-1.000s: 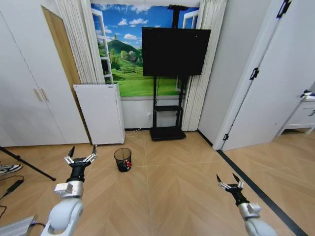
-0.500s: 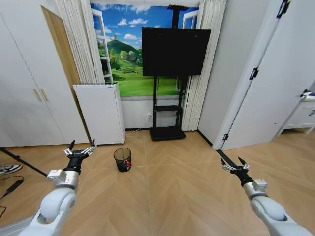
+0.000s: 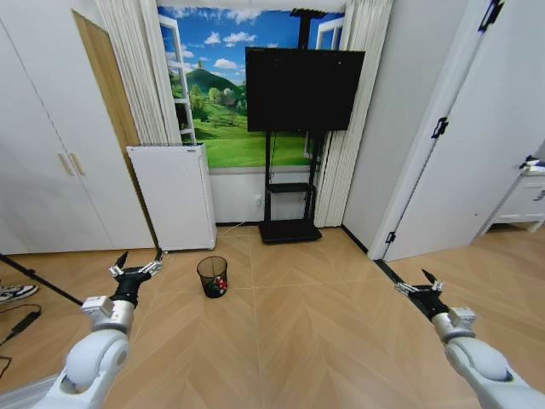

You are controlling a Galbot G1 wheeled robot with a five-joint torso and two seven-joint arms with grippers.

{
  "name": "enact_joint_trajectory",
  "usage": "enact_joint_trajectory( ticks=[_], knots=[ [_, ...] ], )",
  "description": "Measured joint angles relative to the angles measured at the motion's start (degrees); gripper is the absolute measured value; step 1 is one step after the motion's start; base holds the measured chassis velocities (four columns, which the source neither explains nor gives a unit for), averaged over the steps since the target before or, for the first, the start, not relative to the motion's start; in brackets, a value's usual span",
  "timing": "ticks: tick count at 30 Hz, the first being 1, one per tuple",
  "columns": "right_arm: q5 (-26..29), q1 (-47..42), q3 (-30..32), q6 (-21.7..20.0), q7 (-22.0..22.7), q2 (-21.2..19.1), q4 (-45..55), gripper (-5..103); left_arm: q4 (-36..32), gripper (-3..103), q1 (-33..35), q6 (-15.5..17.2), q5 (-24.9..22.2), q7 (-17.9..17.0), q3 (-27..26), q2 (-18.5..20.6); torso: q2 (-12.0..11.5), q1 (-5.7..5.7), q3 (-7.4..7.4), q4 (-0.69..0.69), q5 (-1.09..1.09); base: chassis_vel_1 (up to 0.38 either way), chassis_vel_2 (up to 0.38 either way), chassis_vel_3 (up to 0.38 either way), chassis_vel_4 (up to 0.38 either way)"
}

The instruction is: Pick up the trash bin and place the garbage on the floor into it.

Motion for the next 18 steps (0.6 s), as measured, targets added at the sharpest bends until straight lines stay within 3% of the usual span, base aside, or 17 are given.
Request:
enact_joint_trajectory(
  ticks=[18],
  knots=[
    [-0.1, 0.0, 0.1, -0.1, 0.0, 0.1, 0.1, 100, -0.5, 100, 0.1, 0.4, -1.0, -0.5, -0.2, -0.2, 0.0, 0.00, 0.00, 0.00, 0.00, 0.000, 0.000, 0.000, 0.000]
  ],
)
